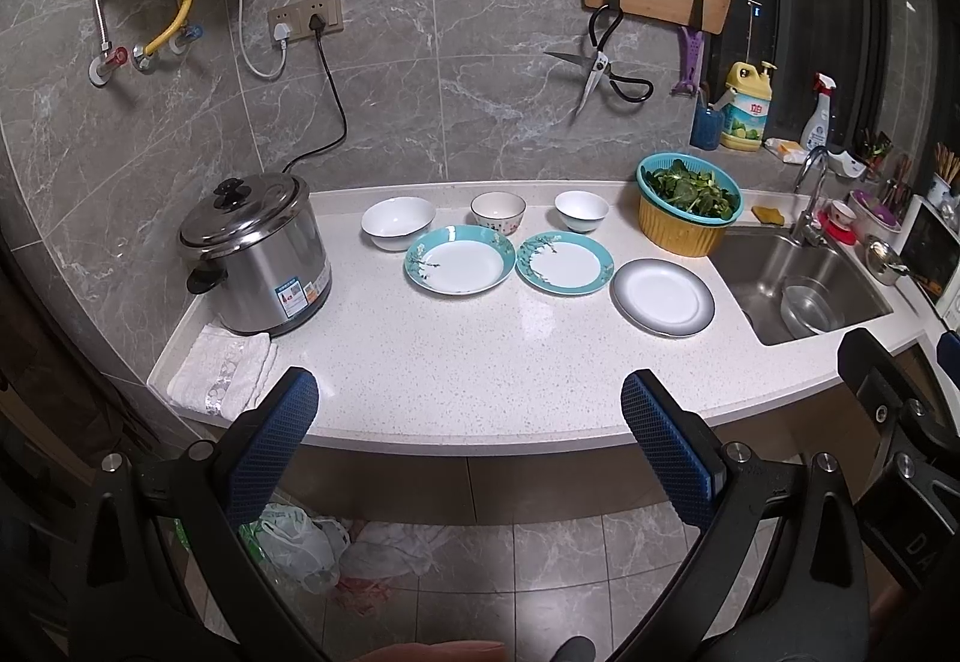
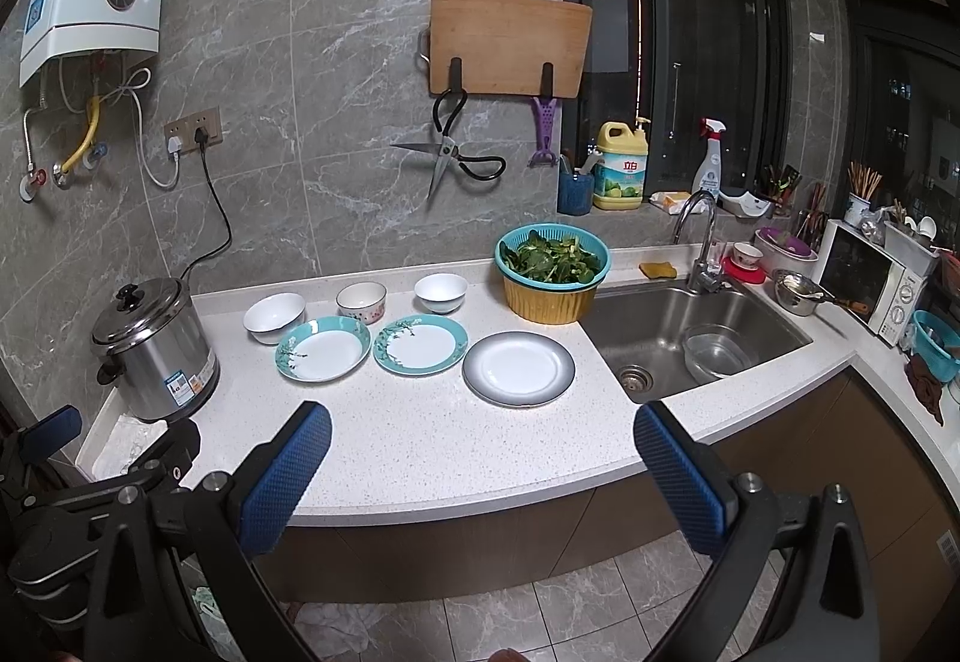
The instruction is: Organize plates and bowls
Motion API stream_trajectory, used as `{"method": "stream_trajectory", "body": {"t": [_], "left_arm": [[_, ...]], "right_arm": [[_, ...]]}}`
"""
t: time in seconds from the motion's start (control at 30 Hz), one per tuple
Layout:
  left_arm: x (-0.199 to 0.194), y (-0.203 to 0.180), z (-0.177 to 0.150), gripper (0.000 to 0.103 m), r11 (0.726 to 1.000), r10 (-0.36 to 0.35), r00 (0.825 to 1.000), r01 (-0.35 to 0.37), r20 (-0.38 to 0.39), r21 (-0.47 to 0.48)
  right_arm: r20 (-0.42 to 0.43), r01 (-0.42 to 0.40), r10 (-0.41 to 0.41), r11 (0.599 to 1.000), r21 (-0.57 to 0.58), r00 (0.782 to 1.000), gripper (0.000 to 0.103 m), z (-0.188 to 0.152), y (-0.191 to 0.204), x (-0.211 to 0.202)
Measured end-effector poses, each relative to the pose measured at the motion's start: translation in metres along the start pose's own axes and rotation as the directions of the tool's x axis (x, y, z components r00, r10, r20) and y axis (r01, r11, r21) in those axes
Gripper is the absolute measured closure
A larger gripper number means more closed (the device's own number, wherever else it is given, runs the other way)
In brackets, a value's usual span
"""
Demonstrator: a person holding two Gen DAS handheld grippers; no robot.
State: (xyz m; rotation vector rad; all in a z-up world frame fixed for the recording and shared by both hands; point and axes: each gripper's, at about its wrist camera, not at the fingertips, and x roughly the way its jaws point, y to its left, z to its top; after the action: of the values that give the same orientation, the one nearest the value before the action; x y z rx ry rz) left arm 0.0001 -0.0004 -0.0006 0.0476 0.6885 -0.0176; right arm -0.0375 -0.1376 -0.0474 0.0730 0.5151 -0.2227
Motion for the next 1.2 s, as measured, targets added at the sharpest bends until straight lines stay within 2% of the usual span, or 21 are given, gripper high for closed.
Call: {"method": "stream_trajectory", "body": {"t": [1.2], "left_arm": [[0.0,0.0001,0.0,0.0,1.0,-0.001,1.0,0.001,-0.005,0.001]], "right_arm": [[-0.005,0.001,-0.001,1.0,-0.002,1.0,0.0,0.0011,0.0023,0.0035]]}}
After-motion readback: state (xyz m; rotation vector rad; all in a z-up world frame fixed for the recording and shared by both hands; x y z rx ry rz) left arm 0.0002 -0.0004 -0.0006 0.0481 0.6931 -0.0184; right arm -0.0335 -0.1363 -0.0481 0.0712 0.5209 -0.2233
